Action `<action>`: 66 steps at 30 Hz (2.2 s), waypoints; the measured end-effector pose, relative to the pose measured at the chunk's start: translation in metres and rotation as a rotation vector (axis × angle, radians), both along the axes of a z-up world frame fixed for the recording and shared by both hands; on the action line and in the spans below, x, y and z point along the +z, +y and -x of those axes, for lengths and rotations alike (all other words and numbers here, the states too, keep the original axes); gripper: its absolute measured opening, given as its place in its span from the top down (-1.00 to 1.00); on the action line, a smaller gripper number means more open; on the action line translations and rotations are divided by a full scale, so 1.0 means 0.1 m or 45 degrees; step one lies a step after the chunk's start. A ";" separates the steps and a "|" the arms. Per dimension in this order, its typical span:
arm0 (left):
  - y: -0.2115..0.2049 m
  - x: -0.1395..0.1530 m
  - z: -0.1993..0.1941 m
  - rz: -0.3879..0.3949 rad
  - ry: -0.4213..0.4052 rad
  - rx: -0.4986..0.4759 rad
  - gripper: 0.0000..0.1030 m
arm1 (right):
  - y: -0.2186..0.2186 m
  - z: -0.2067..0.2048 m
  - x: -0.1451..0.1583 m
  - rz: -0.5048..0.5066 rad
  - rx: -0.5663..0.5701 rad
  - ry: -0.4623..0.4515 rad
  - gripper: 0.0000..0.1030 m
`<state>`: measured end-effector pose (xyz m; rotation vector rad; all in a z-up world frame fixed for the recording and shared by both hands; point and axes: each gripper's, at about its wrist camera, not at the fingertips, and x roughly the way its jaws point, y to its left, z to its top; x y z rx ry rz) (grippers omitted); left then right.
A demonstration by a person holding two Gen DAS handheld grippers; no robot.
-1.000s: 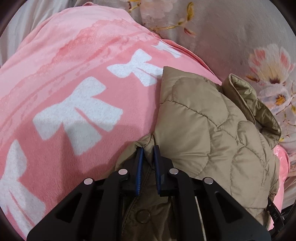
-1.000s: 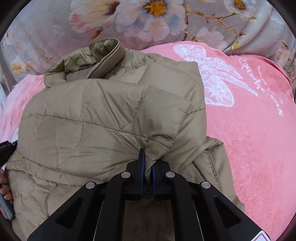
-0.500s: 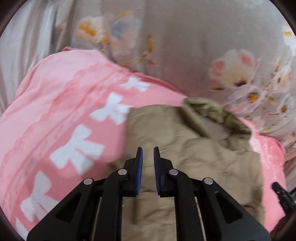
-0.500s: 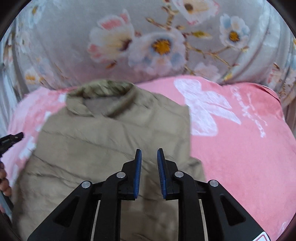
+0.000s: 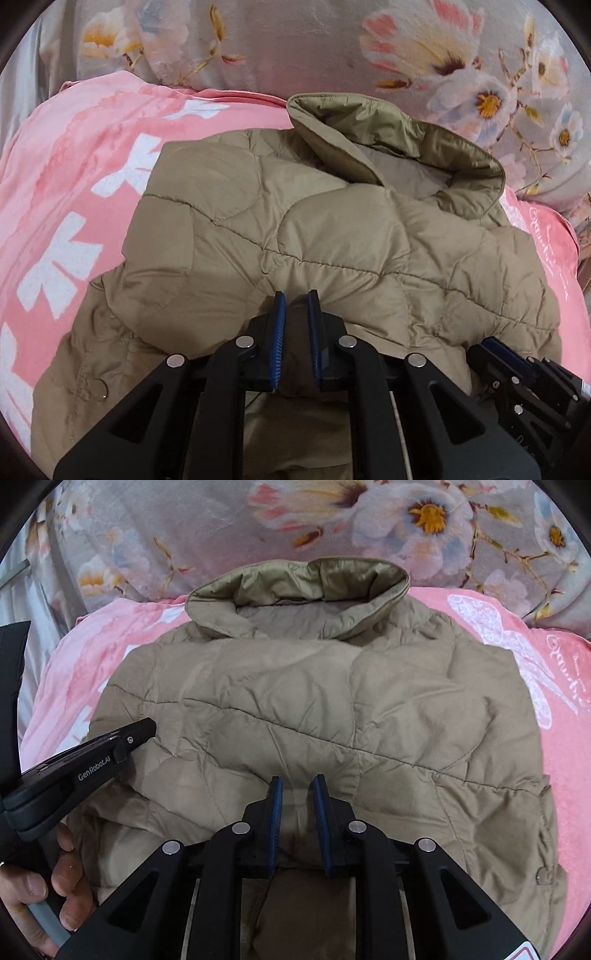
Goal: Fold large clothes
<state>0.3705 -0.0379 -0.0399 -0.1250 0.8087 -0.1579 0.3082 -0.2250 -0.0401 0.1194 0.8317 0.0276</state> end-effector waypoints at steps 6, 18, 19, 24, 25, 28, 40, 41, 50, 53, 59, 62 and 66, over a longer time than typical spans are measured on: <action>-0.02 -0.08 0.01 -0.040 -0.015 0.001 0.77 | 0.04 0.05 -0.11 0.053 -0.009 -0.035 0.67; -0.18 -0.09 0.01 -0.197 -0.041 0.015 0.78 | -0.02 0.03 -0.14 0.011 -0.010 -0.040 0.67; -0.19 -0.09 0.01 -0.207 -0.041 0.016 0.78 | -0.02 0.03 -0.14 0.011 -0.011 -0.040 0.67; -0.21 -0.10 0.01 -0.227 -0.042 0.018 0.78 | -0.03 0.03 -0.14 0.010 -0.011 -0.040 0.67; -0.21 -0.09 0.01 -0.223 -0.042 0.017 0.78 | -0.03 0.03 -0.14 0.008 -0.011 -0.041 0.67; -0.18 -0.09 0.01 -0.186 -0.040 0.015 0.78 | -0.04 0.03 -0.14 -0.010 -0.011 -0.045 0.68; 0.30 0.77 -0.32 0.313 -0.051 -0.007 -0.61 | -0.56 -0.06 0.61 -0.209 -0.123 -0.231 -0.37; 0.28 0.81 -0.43 0.349 -0.035 -0.005 -0.61 | -0.66 -0.18 0.63 -0.280 -0.141 -0.213 -0.37; -0.07 0.46 -1.25 0.390 0.222 -0.040 0.93 | -1.10 -1.12 0.13 -0.722 -0.241 -0.031 0.90; -0.01 0.46 -1.14 0.334 0.138 -0.071 0.93 | -1.03 -0.96 0.19 -0.534 -0.205 -0.115 0.91; -0.04 0.10 -1.16 0.216 0.133 -0.089 0.93 | -0.84 -1.09 -0.08 -0.268 -0.198 -0.052 0.95; -0.07 0.03 -1.11 0.176 0.090 -0.106 0.93 | -0.76 -1.12 -0.16 -0.194 -0.189 -0.033 0.97; -0.10 -0.04 -1.12 0.145 0.078 -0.115 0.93 | -0.72 -1.10 -0.23 -0.156 -0.195 -0.036 1.00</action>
